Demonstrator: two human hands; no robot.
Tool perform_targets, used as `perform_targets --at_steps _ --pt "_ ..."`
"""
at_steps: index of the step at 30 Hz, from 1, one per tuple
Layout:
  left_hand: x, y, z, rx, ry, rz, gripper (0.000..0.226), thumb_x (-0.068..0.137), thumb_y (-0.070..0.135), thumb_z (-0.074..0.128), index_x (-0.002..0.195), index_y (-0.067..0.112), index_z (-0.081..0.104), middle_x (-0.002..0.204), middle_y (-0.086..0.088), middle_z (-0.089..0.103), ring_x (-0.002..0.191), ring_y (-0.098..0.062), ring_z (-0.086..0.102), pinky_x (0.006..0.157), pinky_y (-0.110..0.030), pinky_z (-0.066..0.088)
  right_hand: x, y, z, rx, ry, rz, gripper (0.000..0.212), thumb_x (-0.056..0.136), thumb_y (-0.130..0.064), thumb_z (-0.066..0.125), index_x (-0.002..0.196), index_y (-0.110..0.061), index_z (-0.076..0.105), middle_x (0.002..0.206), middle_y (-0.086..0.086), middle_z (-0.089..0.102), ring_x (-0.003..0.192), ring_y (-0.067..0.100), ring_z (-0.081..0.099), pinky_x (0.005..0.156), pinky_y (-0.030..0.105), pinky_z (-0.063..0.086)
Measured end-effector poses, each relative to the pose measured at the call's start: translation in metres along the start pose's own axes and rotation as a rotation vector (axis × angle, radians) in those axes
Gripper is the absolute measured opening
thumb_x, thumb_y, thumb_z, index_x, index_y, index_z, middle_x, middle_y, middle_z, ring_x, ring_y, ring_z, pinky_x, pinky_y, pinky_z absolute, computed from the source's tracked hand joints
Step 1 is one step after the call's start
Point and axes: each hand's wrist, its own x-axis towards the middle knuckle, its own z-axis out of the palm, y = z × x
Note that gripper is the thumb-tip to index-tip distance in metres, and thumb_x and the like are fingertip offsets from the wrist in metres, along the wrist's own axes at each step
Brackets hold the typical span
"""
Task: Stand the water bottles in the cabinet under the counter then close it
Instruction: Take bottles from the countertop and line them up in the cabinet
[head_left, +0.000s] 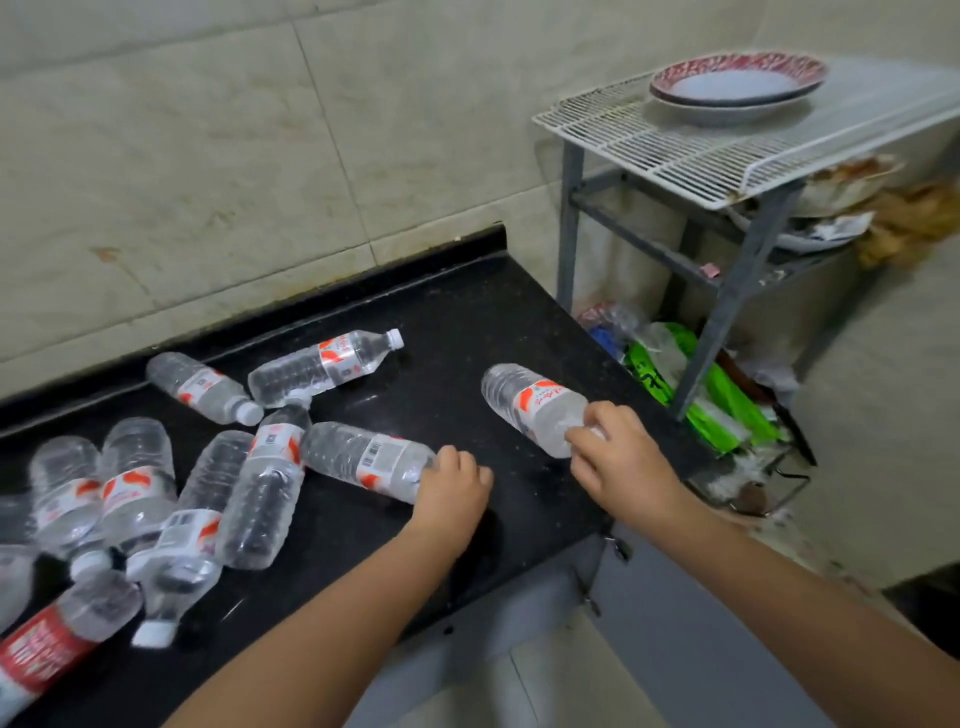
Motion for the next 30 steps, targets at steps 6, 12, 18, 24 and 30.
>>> perform_targets --at_steps 6,12,18,24,30 --pt "-0.063 -0.045 -0.016 -0.013 0.091 -0.065 0.031 0.091 0.003 0.048 0.122 0.003 0.048 0.128 -0.016 0.041 0.12 -0.034 0.037 0.101 -0.036 0.041 -0.023 -0.042 -0.036 0.022 0.002 -0.009 0.011 0.061 0.0 0.07 0.056 -0.001 0.06 0.066 0.018 0.056 0.054 0.033 0.055 0.038 0.031 0.046" --pt "-0.183 -0.083 -0.033 -0.352 0.297 -0.18 0.033 0.087 0.016 0.057 0.119 0.01 0.055 0.128 -0.011 0.048 0.118 -0.03 0.044 0.097 -0.032 0.035 -0.07 -0.117 -0.086 0.025 -0.177 0.05 0.026 0.084 -0.003 0.056 0.11 -0.003 0.06 0.095 0.005 0.028 0.105 0.033 0.048 0.074 0.029 0.036" --pt "-0.279 -0.07 -0.015 -0.531 0.177 -0.079 0.028 0.086 0.014 0.062 0.114 0.01 0.062 0.12 -0.014 0.061 0.114 -0.029 0.054 0.095 -0.035 0.044 -0.132 -0.175 -0.114 -0.063 -0.397 0.05 0.033 0.08 -0.01 0.064 0.113 -0.012 0.063 0.084 0.002 0.041 0.11 0.028 0.053 0.077 0.025 0.04" --pt "-0.318 -0.037 0.052 -0.451 -0.031 0.001 0.037 0.089 0.015 0.058 0.125 0.009 0.051 0.127 -0.012 0.055 0.12 -0.029 0.046 0.098 -0.035 0.04 -0.192 -0.206 -0.069 0.028 -0.564 0.007 0.039 0.082 -0.016 0.066 0.12 -0.015 0.059 0.121 0.012 0.052 0.113 0.027 0.052 0.083 0.025 0.04" --pt "-0.307 -0.025 0.118 -0.343 -0.128 0.036 0.029 0.083 0.009 0.064 0.11 -0.001 0.058 0.118 -0.018 0.058 0.111 -0.035 0.051 0.093 -0.034 0.044 -0.202 -0.207 0.015 0.057 -0.679 -0.048 0.038 0.09 -0.013 0.055 0.128 -0.014 0.052 0.128 0.012 0.045 0.119 0.029 0.047 0.096 0.03 0.041"
